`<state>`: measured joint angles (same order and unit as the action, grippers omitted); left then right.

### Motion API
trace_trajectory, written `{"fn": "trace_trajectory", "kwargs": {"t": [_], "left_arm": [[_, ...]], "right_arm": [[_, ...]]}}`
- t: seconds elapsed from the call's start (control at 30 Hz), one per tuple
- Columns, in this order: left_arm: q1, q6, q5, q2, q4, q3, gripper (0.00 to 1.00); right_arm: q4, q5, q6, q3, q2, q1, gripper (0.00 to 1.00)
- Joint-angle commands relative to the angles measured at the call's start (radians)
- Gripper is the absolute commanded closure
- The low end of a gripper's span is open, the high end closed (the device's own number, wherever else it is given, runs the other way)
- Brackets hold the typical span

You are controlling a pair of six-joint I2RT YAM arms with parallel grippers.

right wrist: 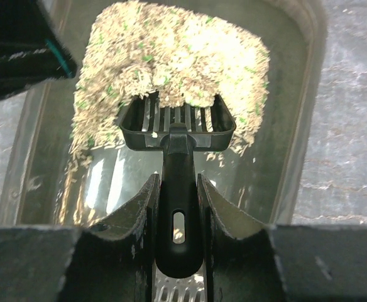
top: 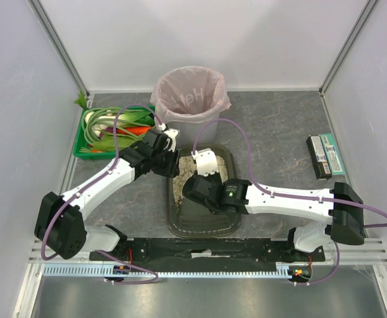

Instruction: Clean the litter box

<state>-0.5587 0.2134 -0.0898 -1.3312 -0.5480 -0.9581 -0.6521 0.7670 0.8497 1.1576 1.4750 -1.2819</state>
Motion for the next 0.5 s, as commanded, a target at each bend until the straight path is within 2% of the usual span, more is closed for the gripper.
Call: {"fn": "trace_trajectory", "kwargs": {"t": [0.0, 0.3, 0.47], "left_arm": [[-0.003, -0.039, -0.024, 0.003, 0.011, 0.005, 0.49], [-0.003, -0.043, 0.009, 0.038, 0.013, 0.013, 0.49], [-0.003, -0.042, 0.009, 0.052, 0.013, 0.016, 0.48]], "right_arm": [[0.055, 0.132, -0.035, -0.006, -0.013, 0.036, 1.0], [-0.038, 0.084, -0.021, -0.039, -0.114, 0.039, 1.0], [-0.112, -0.021, -0.017, -0.01, -0.165, 0.039, 1.0]]}}
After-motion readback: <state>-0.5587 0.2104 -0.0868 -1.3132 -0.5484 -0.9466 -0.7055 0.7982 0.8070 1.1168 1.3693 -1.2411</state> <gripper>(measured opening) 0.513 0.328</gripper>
